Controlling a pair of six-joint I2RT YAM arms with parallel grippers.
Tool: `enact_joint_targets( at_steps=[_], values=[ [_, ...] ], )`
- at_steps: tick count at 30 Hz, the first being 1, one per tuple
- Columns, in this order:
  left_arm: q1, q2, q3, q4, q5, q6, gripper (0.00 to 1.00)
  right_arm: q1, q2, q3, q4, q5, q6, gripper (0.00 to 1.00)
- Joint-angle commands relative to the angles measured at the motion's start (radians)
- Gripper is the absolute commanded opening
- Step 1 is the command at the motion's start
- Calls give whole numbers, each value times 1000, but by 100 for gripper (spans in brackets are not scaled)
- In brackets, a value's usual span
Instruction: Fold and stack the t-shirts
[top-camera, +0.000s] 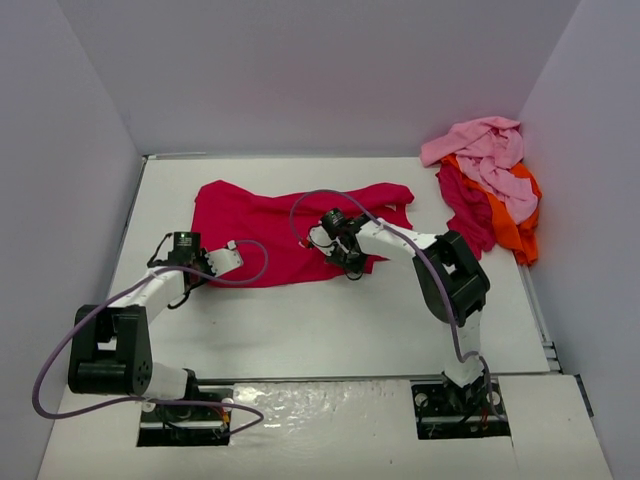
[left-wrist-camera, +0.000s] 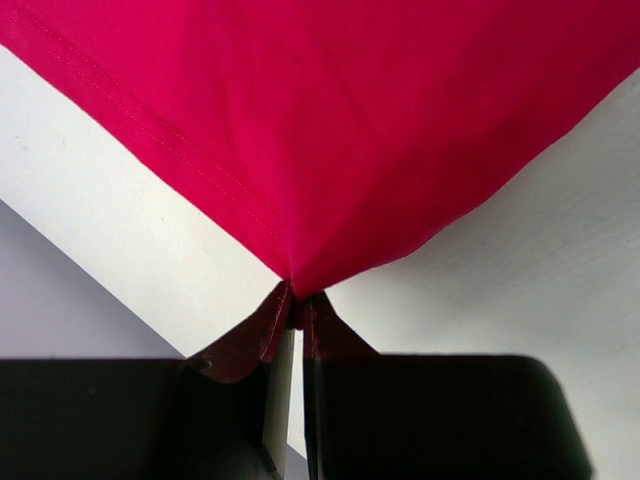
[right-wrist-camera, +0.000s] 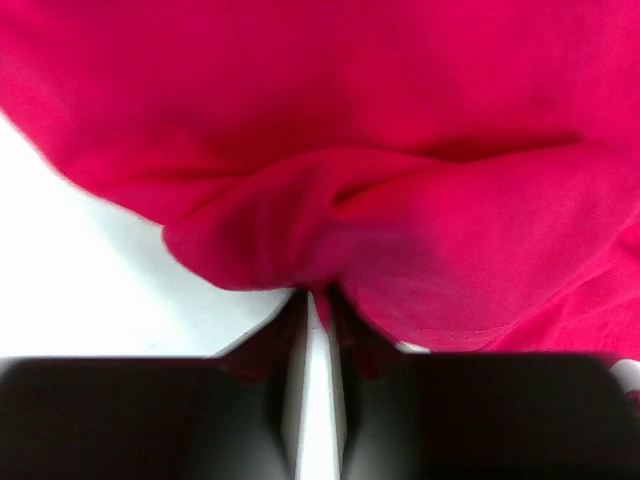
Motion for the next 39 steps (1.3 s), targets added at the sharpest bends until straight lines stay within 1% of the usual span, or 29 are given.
enact_joint_targets(
  at_steps=[1, 7, 14, 17, 22, 24, 27, 31, 36, 37, 39],
  values=[
    [7, -30, 27, 21, -1, -3, 0, -12, 41, -11, -29, 22, -3, 0],
    [7, -25, 28, 26, 0, -1, 0, -17, -45, -14, -33, 35, -9, 0],
    [8, -14, 30, 35, -1, -6, 0, -22, -209, -7, -41, 41, -15, 0],
    [7, -10, 30, 36, -1, -7, 0, -25, -228, 1, -51, 61, -27, 0],
    [8, -14, 22, 39, -1, -8, 0, -29, -244, 27, -63, 39, -33, 0],
    [8, -9, 21, 38, -1, -9, 0, -27, -229, 64, -63, 42, -39, 0],
    [7, -4, 22, 40, 1, -16, 0, -14, -155, 192, -82, 10, -32, 0],
    [7, -9, 20, 33, 0, -31, 0, 65, -45, 336, -114, -58, -48, 0],
    [7, -15, 9, 32, 0, -29, 0, 123, 69, 435, -102, -44, -62, 0],
    [7, -13, 9, 30, -1, -27, 0, 127, 85, 443, -102, -42, -64, 3],
    [7, -8, 10, 27, 0, -26, 0, 136, 115, 448, -103, -34, -71, 13]
  ],
)
